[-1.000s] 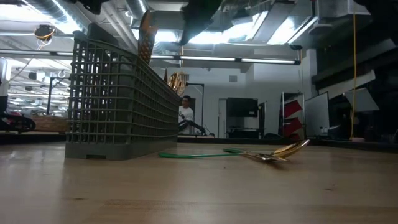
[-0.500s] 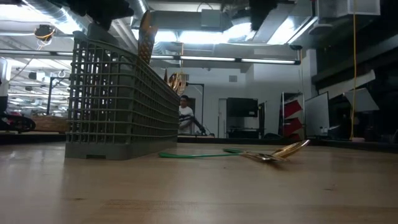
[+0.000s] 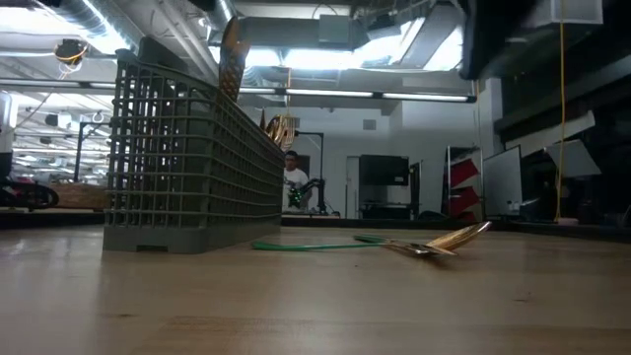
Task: Sort silverware
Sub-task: Put the green table knife into the gray silverware rack
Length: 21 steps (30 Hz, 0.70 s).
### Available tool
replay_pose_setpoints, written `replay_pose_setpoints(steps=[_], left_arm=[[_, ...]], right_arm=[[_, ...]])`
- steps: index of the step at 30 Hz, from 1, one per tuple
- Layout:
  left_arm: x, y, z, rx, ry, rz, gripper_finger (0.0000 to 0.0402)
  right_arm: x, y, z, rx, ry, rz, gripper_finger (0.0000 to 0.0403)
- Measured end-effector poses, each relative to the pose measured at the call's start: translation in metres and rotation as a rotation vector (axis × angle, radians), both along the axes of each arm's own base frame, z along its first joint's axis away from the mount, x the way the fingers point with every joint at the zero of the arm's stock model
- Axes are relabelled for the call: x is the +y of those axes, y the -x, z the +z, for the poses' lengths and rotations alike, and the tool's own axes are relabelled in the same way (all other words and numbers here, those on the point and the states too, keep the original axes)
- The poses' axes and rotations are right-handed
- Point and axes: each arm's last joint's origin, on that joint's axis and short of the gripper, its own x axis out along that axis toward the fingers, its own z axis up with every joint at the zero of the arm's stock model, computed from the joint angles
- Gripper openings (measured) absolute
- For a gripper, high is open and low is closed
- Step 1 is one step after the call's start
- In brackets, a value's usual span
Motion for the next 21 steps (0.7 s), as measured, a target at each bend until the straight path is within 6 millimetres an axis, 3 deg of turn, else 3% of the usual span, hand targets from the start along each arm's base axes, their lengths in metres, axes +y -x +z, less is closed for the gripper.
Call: replay_pose_setpoints(steps=[8, 15, 21], left_arm=[[-0.035, -0.021, -0.017, -0.014, -0.134, -0.098, 0.0098], [-0.071, -0.045, -0.020, 0.021, -0.193, -0.168, 0.0098], [-0.102, -0.068, -0.032, 0.106, -0.354, -0.108, 0.0098]], right_arm=[[0.020, 0.014, -0.048, -0.058, -0.023, -0.117, 0.0087], [0.019, 0.031, -0.077, -0.003, 0.074, -0.089, 0.0087], [0.015, 0.037, -0.096, 0.055, 0.068, -0.043, 0.0087]])
